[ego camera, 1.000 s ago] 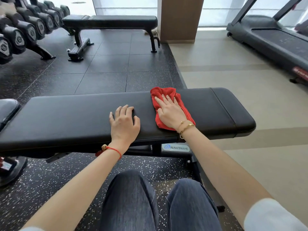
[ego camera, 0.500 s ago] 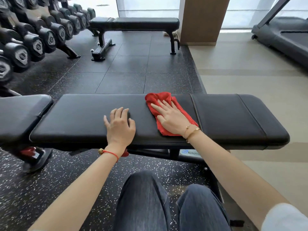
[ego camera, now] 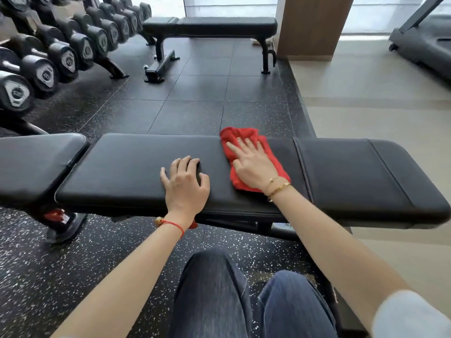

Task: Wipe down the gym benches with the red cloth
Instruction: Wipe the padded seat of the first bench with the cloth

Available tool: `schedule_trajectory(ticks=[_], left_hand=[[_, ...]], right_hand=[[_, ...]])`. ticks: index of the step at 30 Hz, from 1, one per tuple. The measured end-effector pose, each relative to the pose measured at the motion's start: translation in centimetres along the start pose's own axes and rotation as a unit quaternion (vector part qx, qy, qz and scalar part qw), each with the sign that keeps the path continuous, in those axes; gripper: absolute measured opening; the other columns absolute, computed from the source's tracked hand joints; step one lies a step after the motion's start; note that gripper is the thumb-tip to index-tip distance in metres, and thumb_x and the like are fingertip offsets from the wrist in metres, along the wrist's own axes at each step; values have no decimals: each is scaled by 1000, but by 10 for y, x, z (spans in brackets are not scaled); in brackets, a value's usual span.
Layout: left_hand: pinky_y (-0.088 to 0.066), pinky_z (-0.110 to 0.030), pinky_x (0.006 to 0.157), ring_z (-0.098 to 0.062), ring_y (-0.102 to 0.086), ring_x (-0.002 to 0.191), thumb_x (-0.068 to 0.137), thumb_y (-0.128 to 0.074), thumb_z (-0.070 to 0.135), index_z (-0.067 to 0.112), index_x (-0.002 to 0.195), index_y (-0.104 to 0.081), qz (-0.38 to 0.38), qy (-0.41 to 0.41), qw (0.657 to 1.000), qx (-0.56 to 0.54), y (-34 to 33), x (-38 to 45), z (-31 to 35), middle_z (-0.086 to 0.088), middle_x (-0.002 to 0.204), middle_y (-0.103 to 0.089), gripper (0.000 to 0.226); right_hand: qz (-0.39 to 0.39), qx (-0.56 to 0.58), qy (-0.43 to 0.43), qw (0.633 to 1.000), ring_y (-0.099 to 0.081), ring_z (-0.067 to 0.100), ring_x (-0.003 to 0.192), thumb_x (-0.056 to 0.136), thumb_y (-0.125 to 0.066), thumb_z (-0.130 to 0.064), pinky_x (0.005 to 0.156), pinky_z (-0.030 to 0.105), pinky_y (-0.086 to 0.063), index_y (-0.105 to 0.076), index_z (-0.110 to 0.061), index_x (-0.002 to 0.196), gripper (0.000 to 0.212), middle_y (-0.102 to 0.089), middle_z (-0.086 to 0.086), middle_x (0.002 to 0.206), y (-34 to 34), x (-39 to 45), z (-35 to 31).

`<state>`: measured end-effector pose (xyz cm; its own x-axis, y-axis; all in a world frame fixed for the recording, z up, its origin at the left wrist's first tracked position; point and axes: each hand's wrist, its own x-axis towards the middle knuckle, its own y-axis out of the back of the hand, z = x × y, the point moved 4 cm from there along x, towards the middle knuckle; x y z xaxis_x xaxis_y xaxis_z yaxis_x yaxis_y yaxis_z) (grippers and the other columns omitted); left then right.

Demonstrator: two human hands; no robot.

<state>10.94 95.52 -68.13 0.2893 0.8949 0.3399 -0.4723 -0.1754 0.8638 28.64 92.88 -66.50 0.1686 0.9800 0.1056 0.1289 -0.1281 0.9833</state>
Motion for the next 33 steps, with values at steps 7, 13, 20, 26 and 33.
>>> schedule_trajectory(ticks=[7, 13, 20, 26, 33], left_hand=[[-16, -56, 120, -24, -36, 142, 93, -46, 26, 15, 135, -57, -7, -7, 1000, -3, 1, -2, -3, -5, 147, -51, 45], [-16, -57, 120, -24, -36, 142, 94, -49, 25, 15, 136, -57, -7, -7, 1000, -4, 1, -3, -1, -4, 148, -51, 43], [-17, -57, 120, -24, -38, 140, 92, -49, 25, 16, 133, -59, 0, -5, 1000, -9, 1, -2, -2, -4, 146, -53, 42], [-16, -57, 119, -25, -38, 141, 92, -52, 23, 15, 134, -58, -4, -14, 1000, -2, 0, -2, -5, -5, 147, -51, 43], [-15, -57, 121, -24, -36, 142, 92, -50, 24, 15, 137, -56, -8, -17, 1000, -7, -1, -3, -5, -6, 148, -50, 45]], right_hand=[[10, 43, 82, 996, -11, 19, 151, 96, -40, -23, 123, 38, -1, -23, -31, 153, 60, -18, -2, 162, -1, -70, -15], [19, 14, -99, 995, -12, 28, 150, 100, -35, -23, 122, 44, -2, -22, -24, 155, 56, -14, 7, 163, 11, -41, 60], [13, -4, -55, 998, -12, 29, 150, 99, -33, -25, 122, 46, -1, -21, -25, 155, 57, -14, 8, 163, 2, -8, 14], [12, 36, 43, 998, -10, 22, 151, 97, -39, -25, 123, 41, 0, -24, -31, 153, 59, -17, -1, 163, 0, -64, -12], [17, 34, -80, 996, -12, 24, 151, 99, -36, -26, 123, 42, 0, -25, -31, 153, 55, -16, 0, 163, 7, -61, 44]])
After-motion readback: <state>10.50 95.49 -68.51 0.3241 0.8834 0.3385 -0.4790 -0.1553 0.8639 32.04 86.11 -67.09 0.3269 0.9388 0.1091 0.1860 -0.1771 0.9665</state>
